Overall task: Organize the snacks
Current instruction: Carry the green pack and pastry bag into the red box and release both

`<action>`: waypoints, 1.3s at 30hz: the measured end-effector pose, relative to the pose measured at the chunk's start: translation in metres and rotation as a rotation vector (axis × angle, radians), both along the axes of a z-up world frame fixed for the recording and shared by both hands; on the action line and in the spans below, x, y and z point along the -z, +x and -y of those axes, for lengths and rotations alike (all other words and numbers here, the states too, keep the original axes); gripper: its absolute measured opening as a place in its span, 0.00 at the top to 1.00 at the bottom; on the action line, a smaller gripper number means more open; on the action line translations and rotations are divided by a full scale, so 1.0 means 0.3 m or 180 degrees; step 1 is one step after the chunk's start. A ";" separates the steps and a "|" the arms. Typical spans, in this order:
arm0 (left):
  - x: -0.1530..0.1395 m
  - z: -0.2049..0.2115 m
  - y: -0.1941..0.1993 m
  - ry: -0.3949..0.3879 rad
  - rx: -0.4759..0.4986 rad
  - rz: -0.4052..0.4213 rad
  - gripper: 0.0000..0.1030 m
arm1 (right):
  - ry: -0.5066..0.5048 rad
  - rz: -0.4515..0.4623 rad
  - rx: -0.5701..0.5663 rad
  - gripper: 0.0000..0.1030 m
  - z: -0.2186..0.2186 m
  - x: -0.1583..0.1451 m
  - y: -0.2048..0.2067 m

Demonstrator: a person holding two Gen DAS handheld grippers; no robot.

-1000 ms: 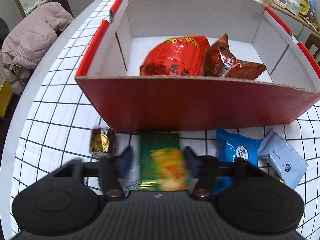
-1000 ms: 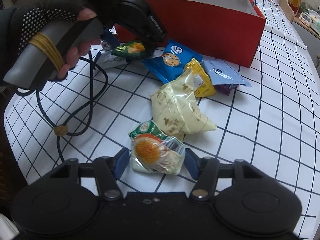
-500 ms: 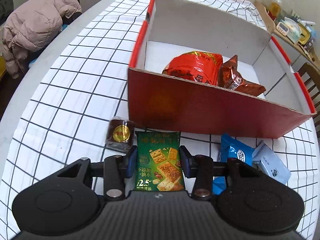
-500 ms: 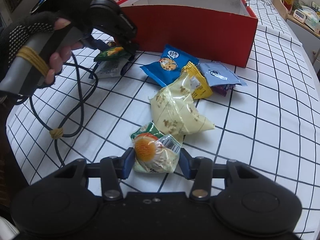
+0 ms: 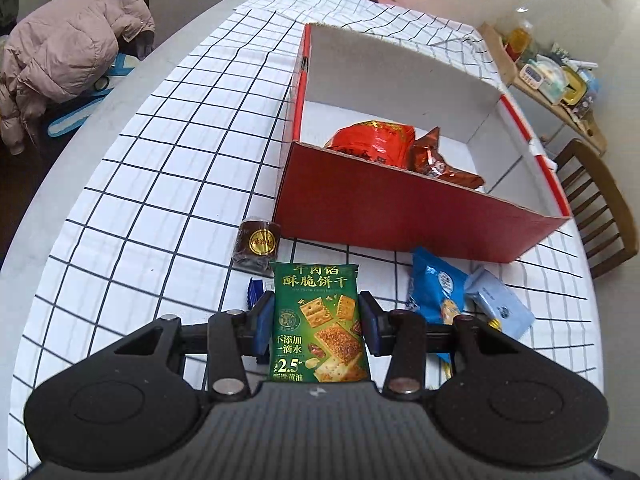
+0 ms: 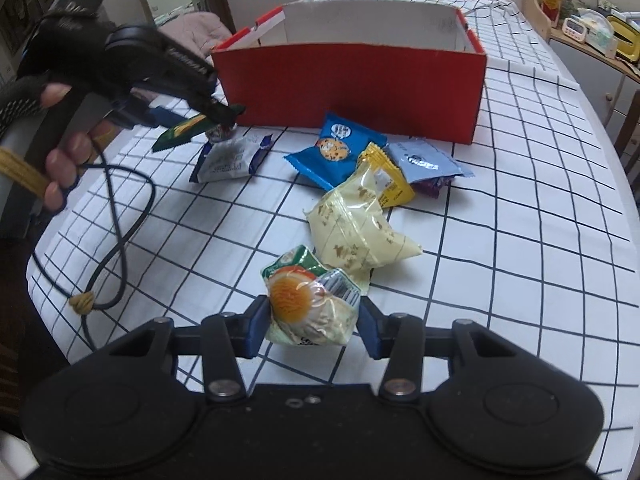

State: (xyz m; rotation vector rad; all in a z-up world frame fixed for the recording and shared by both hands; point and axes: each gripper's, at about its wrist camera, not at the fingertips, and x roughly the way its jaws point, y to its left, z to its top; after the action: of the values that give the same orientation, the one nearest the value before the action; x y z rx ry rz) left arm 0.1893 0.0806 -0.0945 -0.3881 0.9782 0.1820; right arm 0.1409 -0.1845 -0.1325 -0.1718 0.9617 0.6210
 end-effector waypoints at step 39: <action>-0.298 0.030 0.219 0.0168 0.0102 0.0415 0.58 | 0.0273 0.0736 0.0392 0.55 -0.092 -0.373 0.481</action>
State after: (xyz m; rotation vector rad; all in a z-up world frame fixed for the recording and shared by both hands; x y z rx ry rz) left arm 0.2552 0.0715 -0.0049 -0.3318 0.8490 0.1513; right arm 0.2853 -0.1569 -0.0205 -0.1046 0.7154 0.5154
